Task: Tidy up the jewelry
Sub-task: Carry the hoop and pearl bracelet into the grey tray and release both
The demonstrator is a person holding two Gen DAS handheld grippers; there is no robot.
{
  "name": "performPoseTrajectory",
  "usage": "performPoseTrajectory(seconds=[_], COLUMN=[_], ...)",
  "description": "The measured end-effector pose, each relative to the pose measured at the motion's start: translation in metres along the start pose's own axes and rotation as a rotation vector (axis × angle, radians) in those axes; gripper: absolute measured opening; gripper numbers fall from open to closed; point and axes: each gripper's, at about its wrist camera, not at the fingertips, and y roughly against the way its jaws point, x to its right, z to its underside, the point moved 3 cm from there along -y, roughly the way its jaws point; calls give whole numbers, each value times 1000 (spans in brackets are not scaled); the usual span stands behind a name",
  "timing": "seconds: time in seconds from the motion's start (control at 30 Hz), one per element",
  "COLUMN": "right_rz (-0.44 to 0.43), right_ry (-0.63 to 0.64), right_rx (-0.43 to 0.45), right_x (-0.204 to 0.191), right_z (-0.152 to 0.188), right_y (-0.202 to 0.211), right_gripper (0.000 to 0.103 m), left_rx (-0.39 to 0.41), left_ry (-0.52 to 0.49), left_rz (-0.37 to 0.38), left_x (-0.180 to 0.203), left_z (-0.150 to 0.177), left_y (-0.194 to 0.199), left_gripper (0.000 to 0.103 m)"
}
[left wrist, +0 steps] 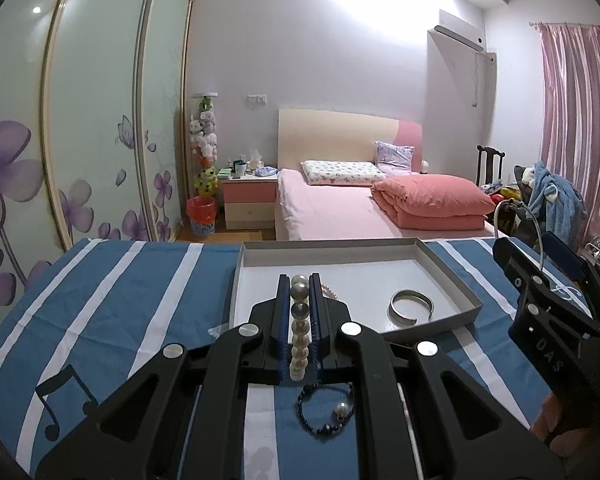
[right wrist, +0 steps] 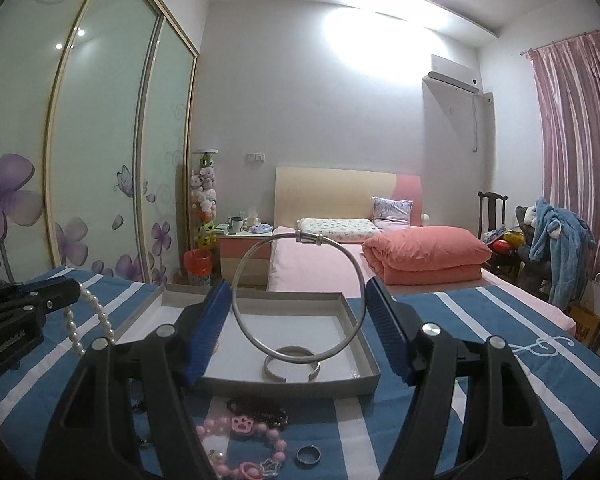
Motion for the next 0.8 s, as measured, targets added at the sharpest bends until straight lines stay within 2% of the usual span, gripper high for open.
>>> performPoseTrajectory(seconds=[0.37,0.8], right_rz=[23,0], right_ry=[-6,-25], right_rx=[4,-102], right_x=[3,-2], right_z=[-3,5], right_y=[-30,-92], right_gripper=[68,68], left_rx=[-5,-60], left_ry=[-1,24], left_rz=[0,26], left_x=[10,14], left_z=[-10,-15], left_y=[-28,-79], left_gripper=[10,10])
